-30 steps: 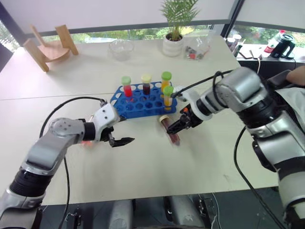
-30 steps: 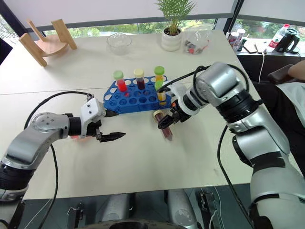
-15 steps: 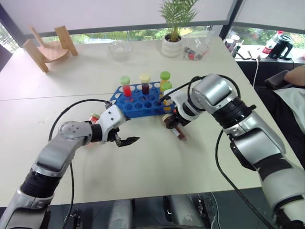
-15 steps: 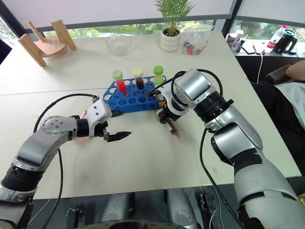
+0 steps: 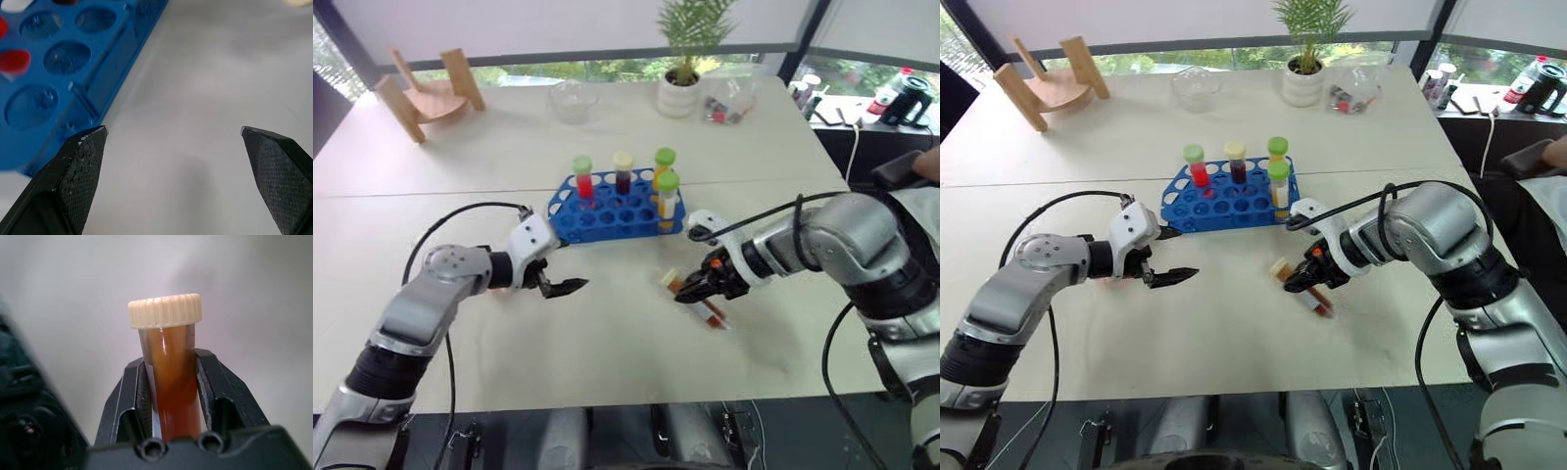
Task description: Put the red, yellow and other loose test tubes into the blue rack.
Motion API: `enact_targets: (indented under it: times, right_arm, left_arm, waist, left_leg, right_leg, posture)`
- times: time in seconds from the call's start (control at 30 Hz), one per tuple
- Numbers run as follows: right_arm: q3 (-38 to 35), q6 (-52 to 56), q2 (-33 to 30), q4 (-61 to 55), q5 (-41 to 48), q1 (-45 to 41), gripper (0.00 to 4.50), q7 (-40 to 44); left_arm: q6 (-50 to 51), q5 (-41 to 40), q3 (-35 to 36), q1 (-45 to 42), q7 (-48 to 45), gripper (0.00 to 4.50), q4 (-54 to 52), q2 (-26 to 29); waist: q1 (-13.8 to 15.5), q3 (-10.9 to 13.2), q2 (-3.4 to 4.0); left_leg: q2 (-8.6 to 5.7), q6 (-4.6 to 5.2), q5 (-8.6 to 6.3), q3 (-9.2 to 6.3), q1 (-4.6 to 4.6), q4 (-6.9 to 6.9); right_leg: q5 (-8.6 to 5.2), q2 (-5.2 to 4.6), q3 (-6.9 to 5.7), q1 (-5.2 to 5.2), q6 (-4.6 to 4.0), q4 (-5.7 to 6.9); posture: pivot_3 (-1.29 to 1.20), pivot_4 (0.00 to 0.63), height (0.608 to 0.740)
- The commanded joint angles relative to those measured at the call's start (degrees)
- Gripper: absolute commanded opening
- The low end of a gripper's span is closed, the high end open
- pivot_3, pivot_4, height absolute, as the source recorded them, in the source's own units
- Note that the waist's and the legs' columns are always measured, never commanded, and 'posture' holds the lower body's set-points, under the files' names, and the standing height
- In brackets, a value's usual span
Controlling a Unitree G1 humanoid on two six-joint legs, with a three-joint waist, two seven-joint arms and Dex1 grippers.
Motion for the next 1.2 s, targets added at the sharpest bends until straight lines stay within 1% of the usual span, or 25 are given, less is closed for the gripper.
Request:
enact_targets:
  times: [0.03, 0.07, 0.13, 0.17, 0.2, 0.27, 0.33, 0.4, 0.5, 0.6, 0.93, 1.2]
  right_arm:
    - [-11.09, -21.72, 13.16, -7.0, -3.36, 7.07, 0.86, -6.97]
    - [-11.92, -23.65, 16.94, -6.66, -4.28, 8.05, 0.86, -9.77]
    - [-10.06, -34.23, 24.93, -5.1, -10.75, 10.27, 0.86, -14.2]
    - [-9.0, -37.58, 27.32, -4.41, -13.34, 10.85, 0.86, -15.53]
    - [-6.86, -42.69, 29.84, -2.96, -17.74, 11.35, 0.86, -17.46]
    - [-3.53, -52.83, 36.59, 2.68, -26.64, 12.6, 0.86, -24.94]
    - [-1.49, -59.43, 40.62, 7.12, -32.75, 13.42, 0.86, -29.28]
    - [-1.01, -63.7, 42.94, 10.57, -36.47, 13.81, 0.86, -31.86]
    - [-2.13, -66.61, 45.69, 15.77, -39.7, 13.93, 0.86, -35.79]
    - [-2.02, -68.86, 46.85, 18.44, -41.68, 13.91, 0.86, -36.54]
    - [-2.13, -72.5, 47.49, 24.53, -45.92, 14.32, 0.86, -36.94]
    - [-2.26, -76.33, 48.5, 28.79, -46.23, 14.24, 0.86, -34.95]
  left_arm:
    - [-0.41, -1.99, 4.05, -4.07, -3.08, 4.5, 4.42, 2.4]
    - [-0.59, -2.18, 4.26, -4.89, -3.72, 4.5, 5.64, 2.83]
    - [-0.92, -1.78, 4.04, -6.98, -5.43, 4.5, 8.49, 4.1]
    - [-1.24, -1.57, 3.99, -7.54, -6.14, 4.5, 9.53, 4.59]
    - [-1.56, -1.28, 3.99, -8.2, -6.83, 4.5, 10.62, 5.24]
    - [-1.06, -1.13, 3.96, -9.88, -8.08, 4.5, 12.09, 6.58]
    - [-0.68, -1.19, 4.13, -10.72, -8.96, 4.5, 13.03, 7.52]
    - [-0.54, -1.0, 4.14, -11.05, -9.37, 4.5, 13.57, 8.15]
    - [0.38, -1.28, 4.19, -10.74, -9.58, 4.5, 12.34, 8.96]
    - [0.37, -1.34, 4.3, -10.41, -9.38, 4.5, 12.17, 8.91]
    - [0.62, -1.59, 4.6, -9.09, -7.93, 4.5, 10.87, 8.31]
    - [0.61, -1.6, 4.31, -8.11, -6.68, 4.5, 10.09, 7.49]
  waist:
    - [-0.42, -0.08, -0.13]
    - [-0.8, -0.04, -0.08]
    - [-1.13, -0.07, -0.12]
    - [-1.18, -0.04, -0.08]
    - [-1.19, -0.05, -0.08]
    - [-1.22, -0.07, -0.13]
    - [-1.22, -0.07, -0.13]
    - [-1.11, -0.07, -0.12]
    - [-1.14, -0.07, -0.12]
    - [-1.17, -0.07, -0.12]
    - [-1.25, -0.07, -0.12]
    - [-1.25, -0.07, -0.12]
  left_leg:
    - [0.07, 0.01, -0.01, -0.01, 0.04, -0.05]
    - [0.14, 0.01, -0.01, 0.0, 0.05, -0.01]
    - [0.11, -0.05, 0.03, 0.01, 0.04, -0.01]
    - [0.1, -0.07, 0.04, 0.02, 0.02, 0.03]
    - [0.05, -0.09, 0.05, 0.05, 0.02, 0.03]
    - [0.03, -0.1, 0.06, 0.06, 0.02, 0.01]
    - [0.04, -0.12, 0.07, 0.05, 0.02, -0.04]
    - [0.06, -0.16, 0.09, 0.04, 0.0, -0.07]
    - [0.03, -0.22, 0.12, 0.08, -0.01, -0.06]
    - [0.03, -0.25, 0.15, 0.07, -0.01, -0.06]
    - [0.05, -0.25, 0.14, 0.05, 0.0, -0.08]
    - [0.04, -0.25, 0.14, 0.06, 0.01, -0.07]
  right_leg:
    - [0.0, 0.08, -0.01, 0.01, -0.01, 0.02]
    - [0.01, 0.13, 0.0, 0.0, -0.02, 0.05]
    - [0.01, 0.08, -0.01, -0.03, -0.02, 0.16]
    - [0.01, 0.07, -0.01, -0.02, -0.01, 0.16]
    - [0.02, 0.01, 0.01, -0.03, -0.01, 0.16]
    - [0.01, 0.0, 0.02, -0.03, -0.01, 0.14]
    - [0.01, 0.01, 0.02, -0.07, -0.02, 0.15]
    - [0.0, 0.03, 0.01, -0.1, -0.03, 0.15]
    - [0.01, -0.03, 0.04, -0.09, -0.02, 0.14]
    - [0.01, -0.03, 0.03, -0.09, -0.02, 0.15]
    - [0.01, -0.01, 0.04, -0.09, -0.03, 0.17]
    - [0.01, -0.02, 0.04, -0.09, -0.03, 0.18]
  posture:
    - [0.0, 0.15, 0.74]
    - [0.0, 0.15, 0.74]
    - [0.0, 0.15, 0.74]
    - [0.0, 0.15, 0.74]
    - [0.0, 0.15, 0.74]
    - [0.0, 0.15, 0.74]
    - [0.0, 0.15, 0.74]
    - [0.0, 0.15, 0.74]
    - [0.0, 0.15, 0.74]
    - [0.0, 0.15, 0.74]
    - [0.0, 0.15, 0.74]
    - [0.0, 0.15, 0.74]
